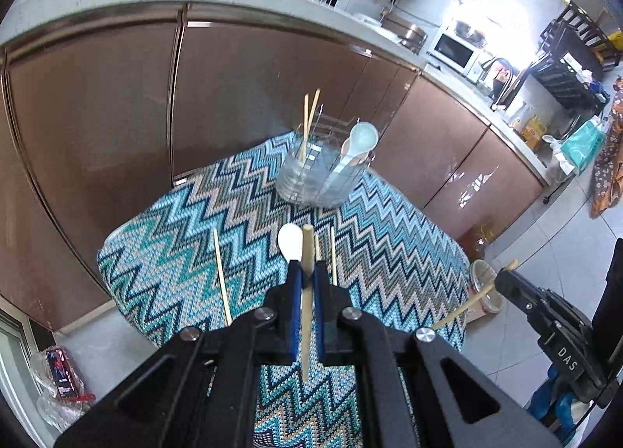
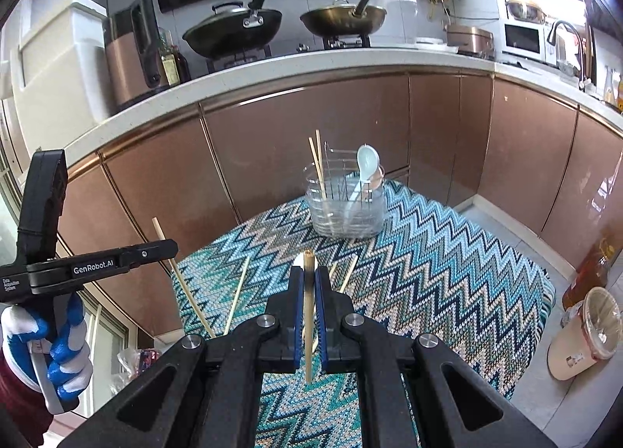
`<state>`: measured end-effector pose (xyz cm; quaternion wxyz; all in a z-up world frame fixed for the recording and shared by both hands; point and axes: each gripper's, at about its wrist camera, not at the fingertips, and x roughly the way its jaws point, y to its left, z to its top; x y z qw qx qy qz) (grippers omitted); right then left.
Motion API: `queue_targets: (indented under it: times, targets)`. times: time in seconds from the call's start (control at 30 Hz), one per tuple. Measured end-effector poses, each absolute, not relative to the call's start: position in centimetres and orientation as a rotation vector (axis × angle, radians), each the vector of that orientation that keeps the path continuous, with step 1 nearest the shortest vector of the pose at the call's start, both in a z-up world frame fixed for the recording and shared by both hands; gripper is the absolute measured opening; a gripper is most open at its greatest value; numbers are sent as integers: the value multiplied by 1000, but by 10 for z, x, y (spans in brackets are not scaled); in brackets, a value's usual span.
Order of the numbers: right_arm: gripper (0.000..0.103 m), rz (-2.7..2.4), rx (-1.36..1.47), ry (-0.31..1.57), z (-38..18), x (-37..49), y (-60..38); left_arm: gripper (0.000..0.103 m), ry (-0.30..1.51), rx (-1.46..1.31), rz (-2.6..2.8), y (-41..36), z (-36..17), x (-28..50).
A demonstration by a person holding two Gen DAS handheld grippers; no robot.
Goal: Organize utensils
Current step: 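Carry both chopsticks over the holder and lower them in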
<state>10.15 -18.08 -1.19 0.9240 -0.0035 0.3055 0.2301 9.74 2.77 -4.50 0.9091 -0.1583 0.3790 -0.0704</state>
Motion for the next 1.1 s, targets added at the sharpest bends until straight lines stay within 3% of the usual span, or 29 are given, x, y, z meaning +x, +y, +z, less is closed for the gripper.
queue_targets:
  times: [0.33, 0.67, 1.1]
  targets:
    - [6, 482, 5, 546, 22, 118, -176, 5, 688, -329, -163, 29, 7, 117]
    - [6, 505, 23, 429, 58, 183, -161, 5, 571, -308, -139, 29, 49, 188]
    - [6, 530, 18, 337, 57, 301, -136, 5, 463, -301, -61, 36, 34, 313]
